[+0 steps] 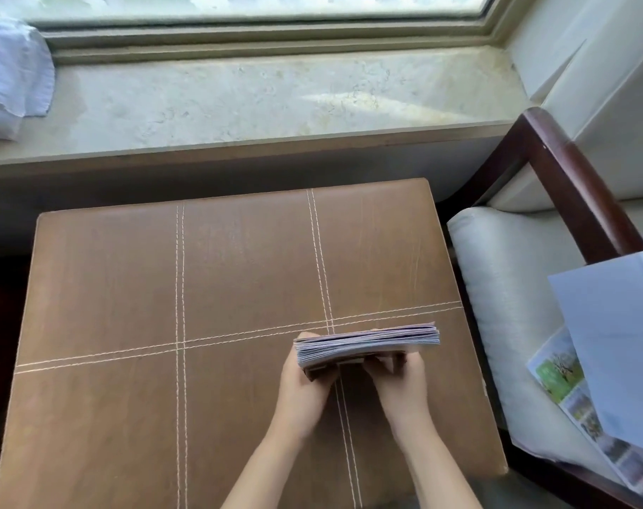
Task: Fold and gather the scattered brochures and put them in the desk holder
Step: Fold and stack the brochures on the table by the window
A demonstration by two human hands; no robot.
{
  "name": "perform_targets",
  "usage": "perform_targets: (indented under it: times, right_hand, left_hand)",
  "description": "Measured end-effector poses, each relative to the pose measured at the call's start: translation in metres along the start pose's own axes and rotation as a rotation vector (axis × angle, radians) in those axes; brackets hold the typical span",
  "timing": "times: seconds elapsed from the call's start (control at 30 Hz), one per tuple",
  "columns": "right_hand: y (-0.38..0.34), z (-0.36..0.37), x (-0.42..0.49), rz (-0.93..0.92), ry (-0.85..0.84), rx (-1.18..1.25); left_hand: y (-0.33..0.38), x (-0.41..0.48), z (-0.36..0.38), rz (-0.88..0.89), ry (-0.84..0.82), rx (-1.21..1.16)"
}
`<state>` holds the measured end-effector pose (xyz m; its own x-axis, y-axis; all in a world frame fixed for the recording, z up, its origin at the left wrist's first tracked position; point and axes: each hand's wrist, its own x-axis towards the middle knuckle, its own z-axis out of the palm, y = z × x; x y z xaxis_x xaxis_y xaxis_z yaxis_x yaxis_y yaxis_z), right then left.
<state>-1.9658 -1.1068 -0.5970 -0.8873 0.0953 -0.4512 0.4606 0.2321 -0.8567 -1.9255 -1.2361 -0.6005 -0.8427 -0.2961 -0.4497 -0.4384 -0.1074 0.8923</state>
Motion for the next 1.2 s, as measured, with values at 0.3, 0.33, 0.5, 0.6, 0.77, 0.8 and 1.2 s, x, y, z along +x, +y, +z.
perform_targets:
  times: [0.3,0.33,0.5,0.6,0.77,0.8,1.2]
  right_hand:
    - [-0.061,-0.025,-0.023,-0.001,-0.037,0.106]
    - [-0.070,-0.031,-0.029,0.016,-0.038,0.097]
    - [-0.103,-0.070,-0.057,0.126,0.054,-0.047]
    - [-0.098,-0.090,-0.063,0.157,0.113,-0.195]
    - [-0.045,-0.117,-0.044,0.243,0.170,-0.325]
    - [-0.033,-0.120,-0.039,0.248,0.175,-0.350]
    - [0.054,-0.102,-0.032,0.183,0.186,-0.812]
  left_hand:
    - [0.058,-0.016,0.014,-0.017,0.010,-0.094]
    - [0.068,-0.021,0.016,-0.028,-0.006,-0.101]
    - [0.096,-0.051,0.038,-0.115,-0.075,0.028]
    - [0.086,-0.064,0.059,-0.193,-0.099,0.091]
    - [0.046,-0.067,0.106,-0.349,-0.071,0.212]
    - [0.035,-0.066,0.113,-0.386,-0.074,0.264]
    - [-0.024,-0.041,0.111,-0.239,-0.345,1.296]
